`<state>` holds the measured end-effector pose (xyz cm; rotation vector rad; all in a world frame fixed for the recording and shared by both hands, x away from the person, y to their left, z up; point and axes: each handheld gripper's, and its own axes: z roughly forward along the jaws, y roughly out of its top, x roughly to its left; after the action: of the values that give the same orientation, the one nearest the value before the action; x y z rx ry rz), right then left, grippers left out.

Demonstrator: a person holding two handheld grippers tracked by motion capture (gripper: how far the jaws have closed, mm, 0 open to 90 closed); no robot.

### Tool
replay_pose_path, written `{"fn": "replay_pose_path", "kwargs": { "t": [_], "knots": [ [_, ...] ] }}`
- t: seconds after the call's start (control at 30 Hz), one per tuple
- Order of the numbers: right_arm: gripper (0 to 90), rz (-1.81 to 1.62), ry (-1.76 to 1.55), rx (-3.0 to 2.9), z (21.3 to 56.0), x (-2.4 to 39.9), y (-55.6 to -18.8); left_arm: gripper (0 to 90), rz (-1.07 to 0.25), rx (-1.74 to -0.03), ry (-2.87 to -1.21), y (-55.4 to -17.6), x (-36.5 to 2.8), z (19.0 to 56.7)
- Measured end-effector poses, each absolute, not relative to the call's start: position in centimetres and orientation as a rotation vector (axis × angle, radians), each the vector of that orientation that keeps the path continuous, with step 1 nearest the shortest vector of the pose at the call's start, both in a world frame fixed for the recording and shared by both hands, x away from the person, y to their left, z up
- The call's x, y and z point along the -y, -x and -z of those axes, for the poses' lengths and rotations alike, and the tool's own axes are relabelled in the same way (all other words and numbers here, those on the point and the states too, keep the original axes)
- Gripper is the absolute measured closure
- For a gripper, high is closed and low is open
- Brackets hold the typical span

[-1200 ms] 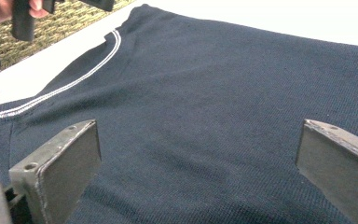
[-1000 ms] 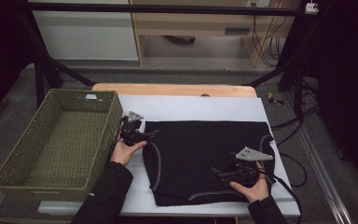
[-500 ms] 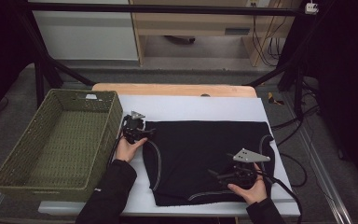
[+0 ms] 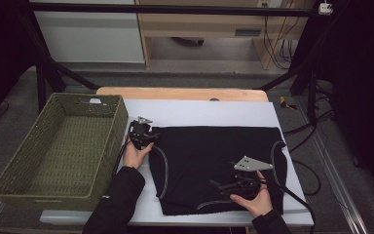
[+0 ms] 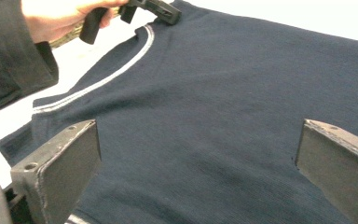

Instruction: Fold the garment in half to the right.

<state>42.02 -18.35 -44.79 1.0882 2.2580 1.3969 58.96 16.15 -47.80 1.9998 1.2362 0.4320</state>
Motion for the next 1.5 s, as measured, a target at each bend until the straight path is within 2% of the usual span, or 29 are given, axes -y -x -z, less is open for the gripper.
{"fn": "replay_pose_path", "kwargs": {
  "t": [0.03, 0.13, 1.2, 1.5],
  "knots": [
    [0.8, -1.402, -1.090, -2.260, 44.8, 18.1, -42.0, 77.1, -0.429, -1.231, -2.003, -58.9, -16.0, 47.8],
    [0.8, -1.397, -1.086, -2.276, 44.7, 17.2, -41.9, 80.0, -0.447, -1.217, -2.022, -58.8, -15.8, 47.8],
    [1.3, -1.317, -1.071, -2.388, 45.9, 8.7, -41.1, 80.7, -0.430, -1.189, -1.995, -58.8, -16.3, 48.1],
    [4.6, -1.331, -1.040, -2.407, 46.1, 6.8, -41.1, 80.7, -0.426, -1.184, -1.987, -58.8, -16.4, 48.2]
  ]
}}
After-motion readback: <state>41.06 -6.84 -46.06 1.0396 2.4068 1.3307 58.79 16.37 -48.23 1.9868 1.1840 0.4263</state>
